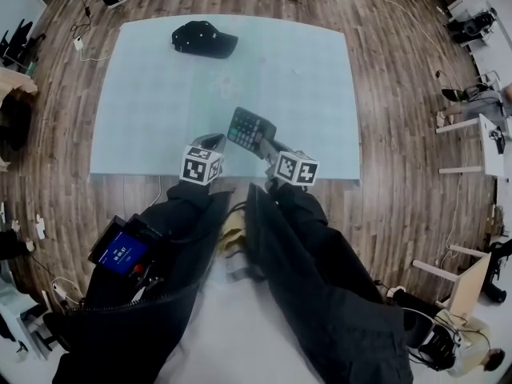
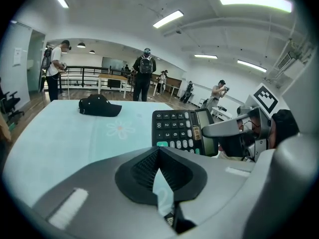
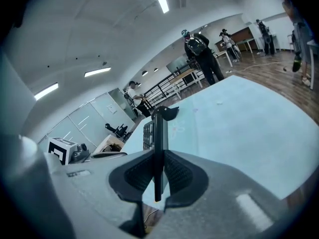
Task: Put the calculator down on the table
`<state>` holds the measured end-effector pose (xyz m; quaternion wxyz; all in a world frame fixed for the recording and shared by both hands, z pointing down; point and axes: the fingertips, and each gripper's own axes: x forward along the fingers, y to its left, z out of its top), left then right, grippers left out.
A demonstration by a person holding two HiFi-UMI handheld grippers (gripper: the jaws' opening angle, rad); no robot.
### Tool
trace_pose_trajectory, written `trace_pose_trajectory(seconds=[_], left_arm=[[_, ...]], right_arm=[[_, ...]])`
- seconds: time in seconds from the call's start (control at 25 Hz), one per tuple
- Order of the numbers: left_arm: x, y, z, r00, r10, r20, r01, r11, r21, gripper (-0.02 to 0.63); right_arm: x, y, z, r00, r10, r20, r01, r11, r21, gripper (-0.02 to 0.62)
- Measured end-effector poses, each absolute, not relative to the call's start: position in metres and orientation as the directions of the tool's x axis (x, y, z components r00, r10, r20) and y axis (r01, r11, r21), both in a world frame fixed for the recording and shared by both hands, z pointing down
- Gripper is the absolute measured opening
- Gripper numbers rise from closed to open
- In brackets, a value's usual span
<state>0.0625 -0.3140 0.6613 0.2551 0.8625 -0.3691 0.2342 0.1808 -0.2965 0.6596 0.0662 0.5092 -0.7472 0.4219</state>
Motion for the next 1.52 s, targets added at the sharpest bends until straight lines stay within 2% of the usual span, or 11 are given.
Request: trace_pose_trajectory(seconds=[0.68,0.88,1.52], left_arm=[[0.040,-0.268,0.730,0.573,-0.364,0.734,-0.754,-0.584,0.299,-0.003],[0.037,-0.268,0.729,0.568,-0.362,0.739,-0.759,-0.578,0.300,-0.003],[0.028,-0.269,0.738,0.548,-0.277,0.789,-0.769,-0.538,0.345,-0.003]], right_arm=[[0.164,-0.254,0.775,-0.483,-0.491,0.725,-0.800,-0.088,-0.593,0.049],[0.168,-0.248,0.788,-0.464,-0.482,0.743,-0.799,-0.134,-0.586,0.049],[0.181,-0.267,0.806,-0.368,-0.427,0.826,-0.891,-0.091,-0.444,0.084]])
